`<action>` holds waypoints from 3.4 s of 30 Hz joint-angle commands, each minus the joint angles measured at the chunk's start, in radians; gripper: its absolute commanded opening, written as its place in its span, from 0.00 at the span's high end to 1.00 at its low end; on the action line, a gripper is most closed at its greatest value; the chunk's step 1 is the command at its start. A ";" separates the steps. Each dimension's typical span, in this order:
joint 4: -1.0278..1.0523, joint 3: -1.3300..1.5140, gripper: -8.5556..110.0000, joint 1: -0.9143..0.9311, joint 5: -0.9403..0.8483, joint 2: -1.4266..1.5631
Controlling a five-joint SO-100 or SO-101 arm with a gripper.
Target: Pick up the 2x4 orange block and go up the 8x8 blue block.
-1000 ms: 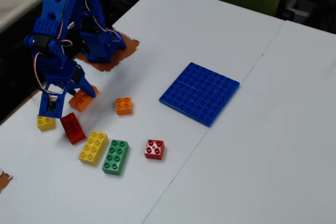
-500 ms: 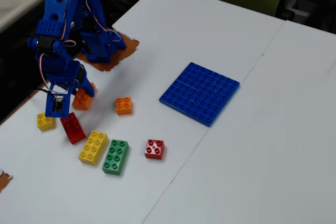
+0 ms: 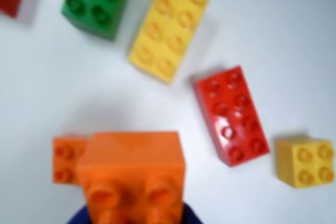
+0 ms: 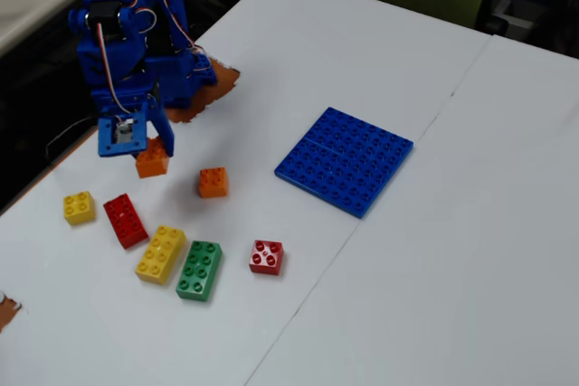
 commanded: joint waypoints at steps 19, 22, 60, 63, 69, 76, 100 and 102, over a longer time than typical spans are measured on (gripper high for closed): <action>-0.580 -0.101 0.93 -0.746 0.272 -0.012; -0.399 -0.285 0.93 -0.793 0.245 -0.064; 0.597 -1.468 0.93 -0.928 0.046 -0.870; 0.620 -1.483 0.93 -0.923 0.046 -0.891; 0.581 -1.545 0.93 -0.913 0.048 -0.977; 0.518 -1.545 0.93 -0.905 0.058 -1.017; 0.583 -1.574 0.93 -0.879 0.160 -0.962; 0.571 -1.574 0.93 -0.876 0.178 -0.962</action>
